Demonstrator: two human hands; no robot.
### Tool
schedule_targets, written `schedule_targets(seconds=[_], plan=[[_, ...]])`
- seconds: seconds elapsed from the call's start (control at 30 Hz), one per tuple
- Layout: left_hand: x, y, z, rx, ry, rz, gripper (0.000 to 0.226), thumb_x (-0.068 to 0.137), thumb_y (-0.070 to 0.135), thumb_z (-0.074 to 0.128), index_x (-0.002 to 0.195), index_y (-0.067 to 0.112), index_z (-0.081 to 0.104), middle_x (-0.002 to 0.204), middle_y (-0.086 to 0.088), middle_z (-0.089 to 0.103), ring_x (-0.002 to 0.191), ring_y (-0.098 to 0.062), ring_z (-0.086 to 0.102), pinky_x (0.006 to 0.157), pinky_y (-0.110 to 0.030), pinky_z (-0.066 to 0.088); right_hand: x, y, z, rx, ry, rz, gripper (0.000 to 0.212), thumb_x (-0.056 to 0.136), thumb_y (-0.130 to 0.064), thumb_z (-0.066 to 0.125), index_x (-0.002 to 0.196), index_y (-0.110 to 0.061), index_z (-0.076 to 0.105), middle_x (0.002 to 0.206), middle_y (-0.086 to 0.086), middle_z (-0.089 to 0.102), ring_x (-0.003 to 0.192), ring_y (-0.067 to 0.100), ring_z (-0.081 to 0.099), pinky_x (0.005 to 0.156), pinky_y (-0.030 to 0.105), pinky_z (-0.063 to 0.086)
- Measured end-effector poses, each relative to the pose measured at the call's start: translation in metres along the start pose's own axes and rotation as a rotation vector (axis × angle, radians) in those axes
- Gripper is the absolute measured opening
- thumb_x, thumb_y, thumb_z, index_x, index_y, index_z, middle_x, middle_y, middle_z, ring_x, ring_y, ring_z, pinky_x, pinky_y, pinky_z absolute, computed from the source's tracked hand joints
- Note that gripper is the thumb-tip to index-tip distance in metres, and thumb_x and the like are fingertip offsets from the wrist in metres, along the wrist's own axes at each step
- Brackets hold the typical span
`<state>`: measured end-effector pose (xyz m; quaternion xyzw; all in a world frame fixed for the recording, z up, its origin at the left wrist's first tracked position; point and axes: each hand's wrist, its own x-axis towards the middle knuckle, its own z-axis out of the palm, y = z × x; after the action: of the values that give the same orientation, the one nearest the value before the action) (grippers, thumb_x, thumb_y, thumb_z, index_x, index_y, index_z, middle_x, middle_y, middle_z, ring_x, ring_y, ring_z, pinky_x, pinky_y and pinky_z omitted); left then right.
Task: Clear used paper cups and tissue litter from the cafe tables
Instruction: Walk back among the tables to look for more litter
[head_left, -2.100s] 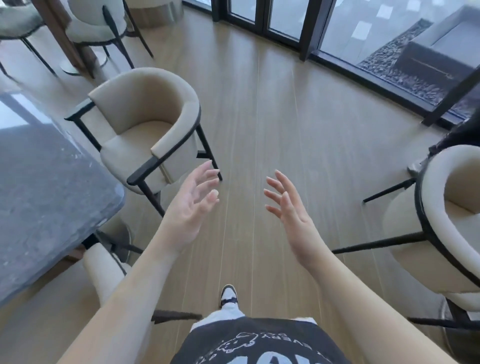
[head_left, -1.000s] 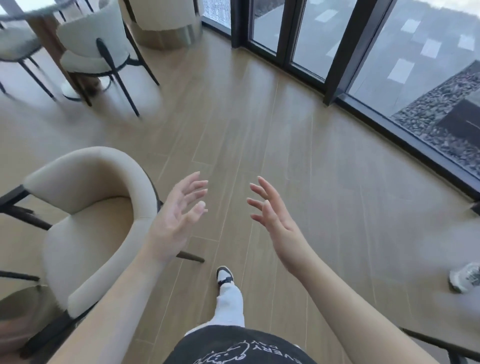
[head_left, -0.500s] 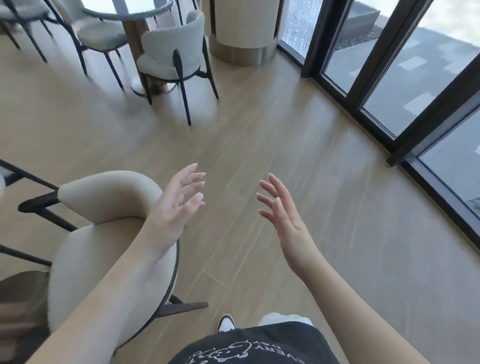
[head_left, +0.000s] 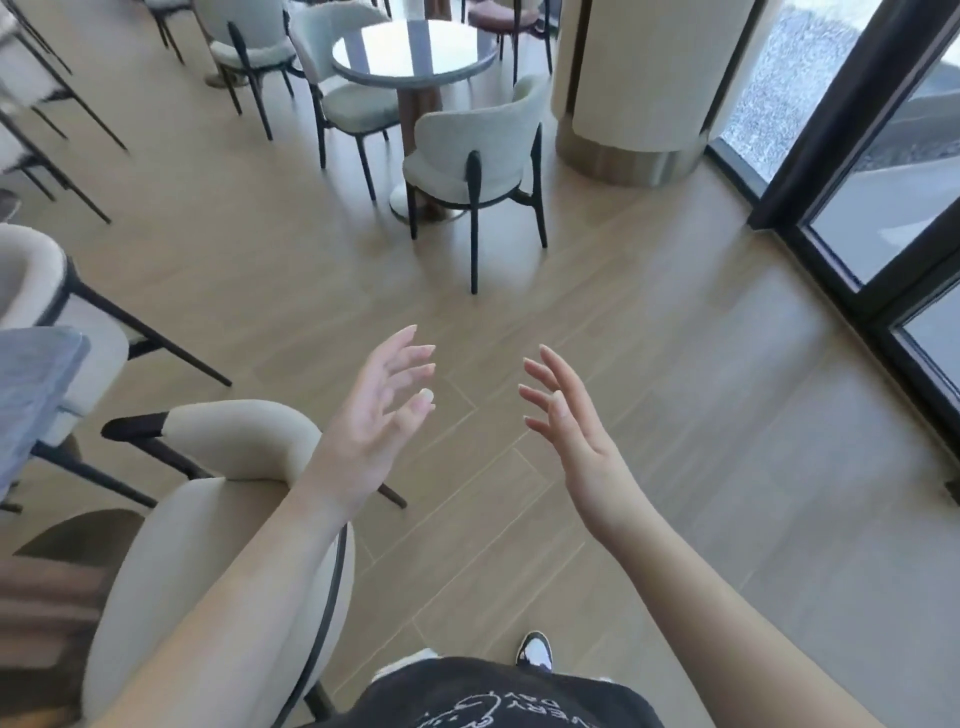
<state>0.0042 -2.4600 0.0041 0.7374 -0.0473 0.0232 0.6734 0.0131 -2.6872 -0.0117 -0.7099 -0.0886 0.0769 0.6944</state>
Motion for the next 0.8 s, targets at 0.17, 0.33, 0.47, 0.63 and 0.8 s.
schedule_targets(seconds=[0.17, 0.33, 0.47, 0.63, 0.8], plan=[[0.043, 0.003, -0.002, 0.018, 0.08, -0.019, 0.061, 0.09, 0.05, 0.062, 0.148, 0.042, 0.043, 0.144, 0.012, 0.056, 0.139, -0.014, 0.052, 0.11, -0.056, 0.047, 0.069, -0.006, -0.011, 0.001, -0.09, -0.018, 0.058, 0.097, -0.06, 0.037, 0.152, -0.042, 0.032, 0.146, -0.027, 0.047, 0.135, 0.001, 0.048, 0.111, 0.031, 0.043], [0.086, -0.013, -0.036, 0.016, 0.175, -0.022, 0.06, 0.091, 0.05, 0.064, 0.148, 0.043, 0.044, 0.145, 0.011, 0.056, 0.14, -0.017, 0.051, 0.109, -0.056, 0.048, 0.144, -0.003, 0.003, 0.001, -0.179, -0.001, 0.051, 0.102, -0.05, 0.035, 0.152, -0.041, 0.033, 0.147, -0.023, 0.047, 0.135, 0.0, 0.048, 0.113, 0.032, 0.042], [0.129, -0.024, -0.08, 0.01, 0.271, 0.007, 0.066, 0.089, 0.061, 0.067, 0.149, 0.043, 0.044, 0.147, 0.011, 0.055, 0.14, -0.017, 0.05, 0.107, -0.051, 0.048, 0.216, -0.003, 0.034, -0.015, -0.257, -0.023, 0.05, 0.102, -0.048, 0.035, 0.151, -0.04, 0.033, 0.147, -0.023, 0.047, 0.135, 0.0, 0.048, 0.112, 0.029, 0.043], [0.184, -0.032, -0.137, 0.004, 0.383, 0.016, 0.063, 0.092, 0.045, 0.063, 0.151, 0.036, 0.043, 0.145, 0.01, 0.057, 0.138, -0.016, 0.052, 0.106, -0.051, 0.051, 0.301, -0.012, 0.078, -0.024, -0.338, -0.045, 0.053, 0.103, -0.049, 0.035, 0.154, -0.037, 0.032, 0.148, -0.021, 0.047, 0.136, 0.001, 0.048, 0.112, 0.03, 0.043], [0.23, -0.027, -0.186, 0.031, 0.439, 0.027, 0.069, 0.089, 0.045, 0.062, 0.152, 0.029, 0.041, 0.144, 0.009, 0.057, 0.136, -0.014, 0.053, 0.105, -0.043, 0.054, 0.37, -0.022, 0.11, -0.007, -0.41, -0.067, 0.057, 0.099, -0.056, 0.036, 0.153, -0.039, 0.032, 0.147, -0.024, 0.048, 0.136, 0.001, 0.047, 0.112, 0.03, 0.043]])
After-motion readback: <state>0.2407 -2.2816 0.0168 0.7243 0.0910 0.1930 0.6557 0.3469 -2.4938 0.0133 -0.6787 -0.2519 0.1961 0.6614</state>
